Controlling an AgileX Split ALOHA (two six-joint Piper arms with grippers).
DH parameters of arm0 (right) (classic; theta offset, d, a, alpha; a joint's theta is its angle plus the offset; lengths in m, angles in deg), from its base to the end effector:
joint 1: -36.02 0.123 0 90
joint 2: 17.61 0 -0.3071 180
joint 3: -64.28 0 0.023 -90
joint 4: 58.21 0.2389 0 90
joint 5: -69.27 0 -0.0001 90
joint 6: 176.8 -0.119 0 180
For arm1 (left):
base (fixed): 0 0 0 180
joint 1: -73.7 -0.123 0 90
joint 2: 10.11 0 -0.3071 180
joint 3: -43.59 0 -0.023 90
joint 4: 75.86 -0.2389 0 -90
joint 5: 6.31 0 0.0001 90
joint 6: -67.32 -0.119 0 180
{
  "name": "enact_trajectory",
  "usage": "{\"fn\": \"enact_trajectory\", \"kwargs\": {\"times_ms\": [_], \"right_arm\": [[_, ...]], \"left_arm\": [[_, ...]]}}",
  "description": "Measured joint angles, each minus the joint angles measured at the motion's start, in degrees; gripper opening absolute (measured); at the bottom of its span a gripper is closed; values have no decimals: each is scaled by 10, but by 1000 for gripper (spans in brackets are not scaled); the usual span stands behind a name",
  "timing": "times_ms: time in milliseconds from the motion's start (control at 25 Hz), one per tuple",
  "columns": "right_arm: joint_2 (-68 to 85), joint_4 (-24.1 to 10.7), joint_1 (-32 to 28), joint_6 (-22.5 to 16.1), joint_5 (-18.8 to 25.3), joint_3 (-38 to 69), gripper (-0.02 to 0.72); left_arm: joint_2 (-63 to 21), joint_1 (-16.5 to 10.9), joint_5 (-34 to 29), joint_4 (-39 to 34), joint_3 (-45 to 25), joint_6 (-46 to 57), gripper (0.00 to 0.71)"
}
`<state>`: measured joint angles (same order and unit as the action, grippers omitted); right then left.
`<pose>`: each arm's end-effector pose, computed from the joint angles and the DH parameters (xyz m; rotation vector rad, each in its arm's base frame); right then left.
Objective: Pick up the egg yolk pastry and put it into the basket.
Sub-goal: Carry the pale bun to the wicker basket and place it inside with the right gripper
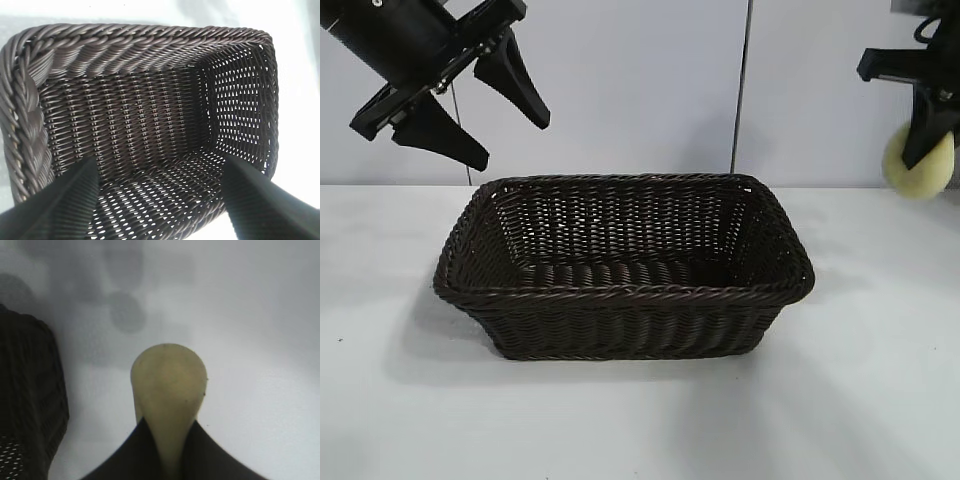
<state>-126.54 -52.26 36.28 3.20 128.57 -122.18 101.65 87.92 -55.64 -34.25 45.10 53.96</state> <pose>0.3751 0.0123 0.2718 0.0482 2.8202 0.1391 0.3684 -0.1552 0.2569 0.1267 2.6703 -0.8766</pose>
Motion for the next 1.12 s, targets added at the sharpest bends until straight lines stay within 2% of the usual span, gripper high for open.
{"fn": "enact_trajectory", "kwargs": {"times_ms": [200, 320, 520, 680, 1120], "right_arm": [[0, 38, 0, 10, 13, -26, 34], [0, 78, 0, 25, 13, -35, 34], [-1, 150, 2, 70, 12, -35, 34], [-2, 157, 26, 78, 8, -35, 34], [-3, 157, 147, 78, -26, -35, 34]], "left_arm": [[0, 0, 0, 1, 0, 0, 507], [0, 0, 0, 1, 0, 0, 507], [0, 0, 0, 1, 0, 0, 507], [0, 0, -1, 1, 0, 0, 507], [0, 0, -4, 1, 0, 0, 507]]}}
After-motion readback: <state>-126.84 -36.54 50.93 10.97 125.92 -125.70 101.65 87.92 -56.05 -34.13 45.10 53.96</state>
